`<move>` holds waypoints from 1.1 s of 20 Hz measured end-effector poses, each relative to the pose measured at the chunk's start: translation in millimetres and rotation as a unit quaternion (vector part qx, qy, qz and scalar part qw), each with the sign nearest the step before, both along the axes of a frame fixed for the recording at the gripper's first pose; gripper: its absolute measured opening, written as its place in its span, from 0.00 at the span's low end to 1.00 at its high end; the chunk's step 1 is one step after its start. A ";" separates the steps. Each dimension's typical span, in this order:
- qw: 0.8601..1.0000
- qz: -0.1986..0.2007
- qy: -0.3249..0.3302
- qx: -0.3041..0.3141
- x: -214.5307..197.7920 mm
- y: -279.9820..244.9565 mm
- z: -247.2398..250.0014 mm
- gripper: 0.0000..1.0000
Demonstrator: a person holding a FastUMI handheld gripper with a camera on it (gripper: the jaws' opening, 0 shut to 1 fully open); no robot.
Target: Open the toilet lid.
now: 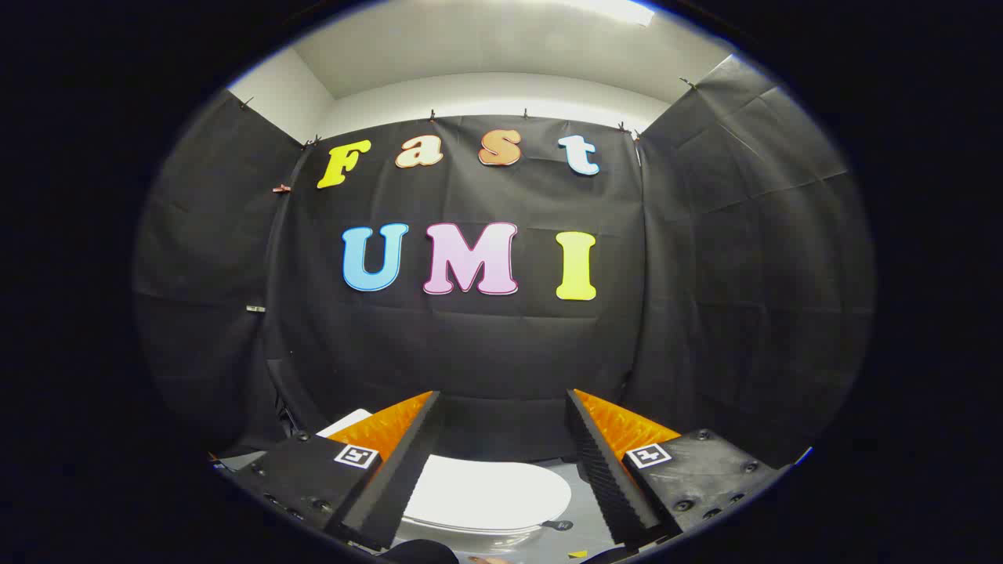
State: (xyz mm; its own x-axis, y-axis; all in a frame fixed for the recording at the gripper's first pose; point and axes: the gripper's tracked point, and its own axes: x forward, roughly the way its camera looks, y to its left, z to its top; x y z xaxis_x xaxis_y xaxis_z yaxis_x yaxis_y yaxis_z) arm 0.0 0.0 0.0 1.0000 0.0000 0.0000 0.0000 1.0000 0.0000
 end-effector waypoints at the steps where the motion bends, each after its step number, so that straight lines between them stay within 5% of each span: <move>1: 1.000 0.000 0.000 0.000 -0.4 -0.5 0.3 0.99; 22: 1.000 -0.008 0.006 0.001 3.9 -6.8 -0.8 0.99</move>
State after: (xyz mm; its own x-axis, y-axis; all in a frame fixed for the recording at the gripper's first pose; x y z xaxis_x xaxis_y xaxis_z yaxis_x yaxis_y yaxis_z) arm 3.9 -6.8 -0.8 0.9998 -0.0153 -0.0111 0.0153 0.9999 0.0019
